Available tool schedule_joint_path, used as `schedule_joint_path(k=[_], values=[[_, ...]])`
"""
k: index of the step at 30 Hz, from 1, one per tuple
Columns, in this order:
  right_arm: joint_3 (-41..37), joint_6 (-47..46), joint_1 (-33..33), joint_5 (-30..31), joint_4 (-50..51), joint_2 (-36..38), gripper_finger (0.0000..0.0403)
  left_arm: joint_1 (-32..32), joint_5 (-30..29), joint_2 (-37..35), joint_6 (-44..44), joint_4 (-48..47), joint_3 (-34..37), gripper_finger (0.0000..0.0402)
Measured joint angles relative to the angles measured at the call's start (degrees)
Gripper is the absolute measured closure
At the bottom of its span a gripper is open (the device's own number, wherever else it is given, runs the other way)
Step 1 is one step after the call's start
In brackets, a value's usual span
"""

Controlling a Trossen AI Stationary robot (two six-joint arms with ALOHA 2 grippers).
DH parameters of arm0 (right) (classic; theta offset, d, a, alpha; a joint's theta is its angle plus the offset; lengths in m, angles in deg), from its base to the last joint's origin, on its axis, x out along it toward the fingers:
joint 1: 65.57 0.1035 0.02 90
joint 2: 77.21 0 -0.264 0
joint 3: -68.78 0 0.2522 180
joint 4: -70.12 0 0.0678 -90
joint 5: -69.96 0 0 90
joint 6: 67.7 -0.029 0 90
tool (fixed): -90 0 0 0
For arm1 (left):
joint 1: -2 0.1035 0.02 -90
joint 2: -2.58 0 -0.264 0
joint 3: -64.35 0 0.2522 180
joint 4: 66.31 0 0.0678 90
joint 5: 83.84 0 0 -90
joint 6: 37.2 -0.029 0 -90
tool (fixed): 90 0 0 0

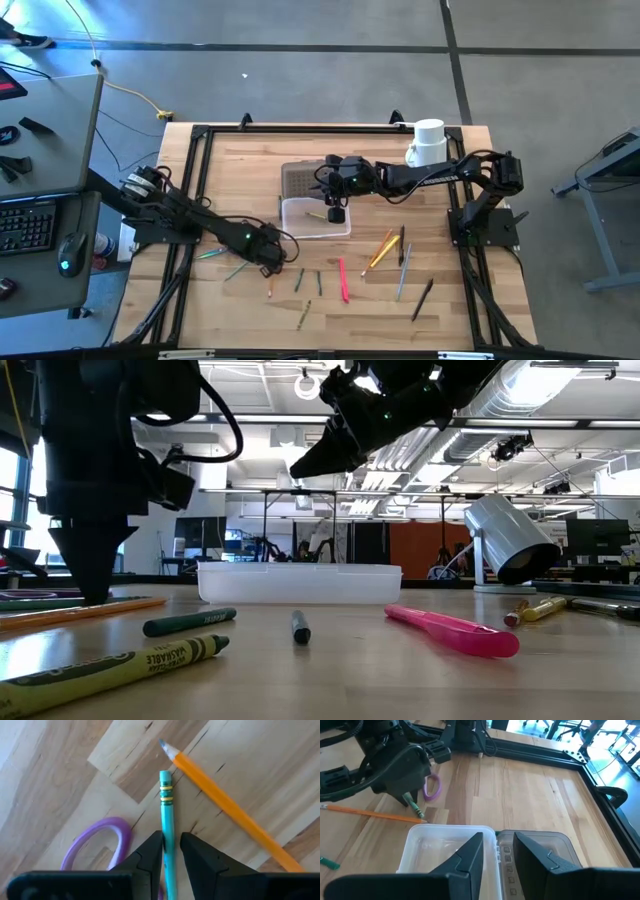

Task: Pick & place school supplies into a supply box
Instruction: Put the light blue pencil into the gray supply box

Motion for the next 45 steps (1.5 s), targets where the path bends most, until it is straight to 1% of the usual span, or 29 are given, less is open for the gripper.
schedule_joint_path(k=[6,12,18,20,23,27,30,35,39,45], values=[[0.0,0.0,0.0,0.0,-0.2,0.0,0.0311,0.0,-5.1,0.3,0.5,3.8,0.1,0.0284],[0.0,0.0,0.0,0.0,-0.3,0.0,0.0311,0.0,-13.4,0.6,-0.6,10.3,0.2,0.0284],[0.0,0.0,0.0,0.0,-0.2,0.0,0.0311,-0.5,-14.1,1.9,-1.1,11.8,0.6,0.0284],[0.0,0.0,0.0,0.0,-0.2,0.0,0.0311,-1.5,-14.4,2.7,0.7,14.1,2.4,0.0284],[0.0,0.0,0.0,0.0,-0.2,0.0,0.0311,-3.8,-16.6,3.1,4.8,17.1,5.5,0.0284],[0.0,0.0,0.0,0.0,-0.5,0.0,0.0311,-6.9,-20.6,3.1,10.4,17.5,7.4,0.0284],[0.0,0.3,0.0,0.0,-0.7,0.0,0.0311,-8.5,-21.7,3.1,12.1,17.4,7.6,0.0284],[0.0,5.4,0.0,0.0,-1.6,0.0,0.0311,-9.2,-22.7,3.2,12.1,17.3,7.7,0.0284],[0.0,10.5,0.0,0.0,-4.2,0.0,0.0311,-10.0,-23.0,3.6,14.0,17.6,7.7,0.0284],[0.0,18.8,0.0,0.2,-13.6,0.0,0.0311,-14.3,-29.3,6.6,21.8,17.1,7.8,0.0284]])
